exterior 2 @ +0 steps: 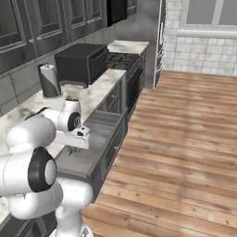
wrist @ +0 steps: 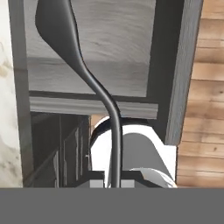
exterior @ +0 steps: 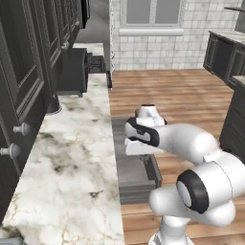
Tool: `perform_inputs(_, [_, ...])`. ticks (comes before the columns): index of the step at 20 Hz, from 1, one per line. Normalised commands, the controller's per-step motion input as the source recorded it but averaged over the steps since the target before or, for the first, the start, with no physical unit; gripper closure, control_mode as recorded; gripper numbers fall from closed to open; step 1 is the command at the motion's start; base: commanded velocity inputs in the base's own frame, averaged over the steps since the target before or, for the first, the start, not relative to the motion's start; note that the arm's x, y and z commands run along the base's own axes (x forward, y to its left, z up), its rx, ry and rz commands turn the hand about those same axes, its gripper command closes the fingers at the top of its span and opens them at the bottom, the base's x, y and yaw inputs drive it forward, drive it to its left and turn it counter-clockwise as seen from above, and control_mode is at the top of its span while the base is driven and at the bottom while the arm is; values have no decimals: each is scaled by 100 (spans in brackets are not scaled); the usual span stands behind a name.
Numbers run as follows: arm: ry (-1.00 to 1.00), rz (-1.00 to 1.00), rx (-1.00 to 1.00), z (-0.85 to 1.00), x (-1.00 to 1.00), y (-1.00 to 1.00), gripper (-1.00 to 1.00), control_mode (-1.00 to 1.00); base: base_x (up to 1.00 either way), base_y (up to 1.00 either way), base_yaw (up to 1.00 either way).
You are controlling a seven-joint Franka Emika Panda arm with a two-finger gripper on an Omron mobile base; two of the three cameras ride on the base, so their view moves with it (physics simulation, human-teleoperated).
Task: Pick up the metallic utensils from the counter and place them in the open drawer. Make sure not to pick up any wooden utensils.
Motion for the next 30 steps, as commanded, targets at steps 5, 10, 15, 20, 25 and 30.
perform_inputs(5, [0,-10,0,-43,27,0,100,-100,0,0,0])
perform_inputs(10, [0,-7,0,-39,35,0,100,-100,0,0,0])
perform_inputs(15, [-1,-5,0,-34,44,3,100,-100,0,0,0])
perform_inputs(20, [-6,-2,-3,-32,58,7,100,-100,0,0,0])
perform_inputs(25, [-3,0,-1,-34,54,3,100,-100,0,0,0])
perform_inputs(30, [0,0,0,-40,39,0,100,-100,0,0,0])
